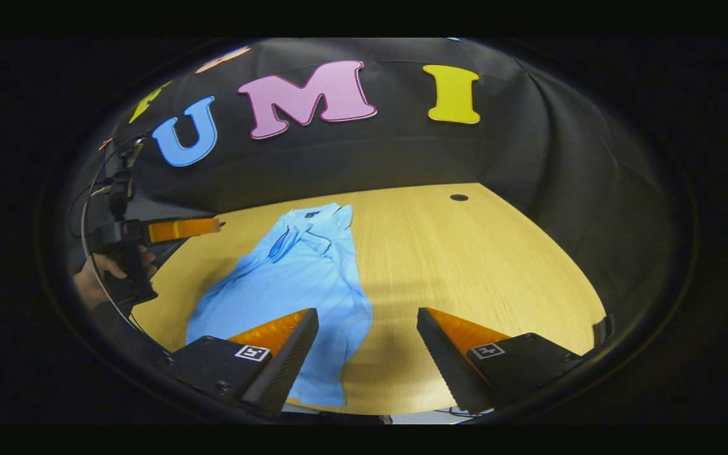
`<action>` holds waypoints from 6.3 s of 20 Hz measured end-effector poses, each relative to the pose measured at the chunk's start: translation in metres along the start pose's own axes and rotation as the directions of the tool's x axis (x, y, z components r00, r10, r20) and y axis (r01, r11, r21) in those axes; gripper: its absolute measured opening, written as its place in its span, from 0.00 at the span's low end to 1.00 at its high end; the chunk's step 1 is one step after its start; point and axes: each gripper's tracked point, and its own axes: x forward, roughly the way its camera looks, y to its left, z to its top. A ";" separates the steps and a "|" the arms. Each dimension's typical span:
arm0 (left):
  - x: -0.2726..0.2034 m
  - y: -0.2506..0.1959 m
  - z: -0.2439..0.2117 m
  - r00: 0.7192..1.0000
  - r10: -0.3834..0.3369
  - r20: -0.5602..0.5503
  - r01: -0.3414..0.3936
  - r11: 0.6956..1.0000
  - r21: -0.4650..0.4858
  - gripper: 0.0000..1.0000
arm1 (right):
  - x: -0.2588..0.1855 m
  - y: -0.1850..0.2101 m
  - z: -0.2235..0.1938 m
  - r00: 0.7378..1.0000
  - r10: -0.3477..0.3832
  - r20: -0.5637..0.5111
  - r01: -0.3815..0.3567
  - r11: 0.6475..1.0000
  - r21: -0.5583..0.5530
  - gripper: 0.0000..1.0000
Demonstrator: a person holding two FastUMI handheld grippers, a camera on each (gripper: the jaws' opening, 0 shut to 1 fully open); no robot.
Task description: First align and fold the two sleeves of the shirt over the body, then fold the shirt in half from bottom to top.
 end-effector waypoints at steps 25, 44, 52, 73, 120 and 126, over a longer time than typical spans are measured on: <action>-0.102 0.010 -0.241 0.919 0.154 -0.362 -0.167 0.986 -0.005 1.00 | 0.016 0.036 -0.138 0.966 -0.078 -0.248 0.052 0.992 -0.113 0.95; -0.098 -0.031 -0.203 0.938 0.024 -0.347 -0.053 0.996 -0.072 0.07 | 0.031 0.052 -0.083 0.965 0.147 -0.217 -0.174 0.978 -0.112 0.07; -0.062 -0.029 -0.083 0.979 -0.015 -0.201 -0.011 0.992 -0.129 0.06 | 0.054 0.069 0.009 0.978 0.190 -0.089 -0.201 0.971 -0.127 0.11; 0.302 0.089 0.125 0.995 0.065 -0.071 -0.068 0.997 -0.048 0.08 | 0.361 0.065 0.285 0.972 0.135 0.191 -0.103 0.980 -0.173 0.00; -0.335 0.006 0.023 0.905 0.181 0.386 -0.199 0.980 0.007 0.98 | -0.250 0.069 0.108 0.814 -0.166 0.557 0.213 0.977 -0.020 0.97; -0.332 0.005 0.030 0.902 0.182 0.392 -0.201 0.980 0.007 0.98 | -0.246 0.073 0.106 0.822 -0.151 0.549 0.202 0.979 -0.033 0.97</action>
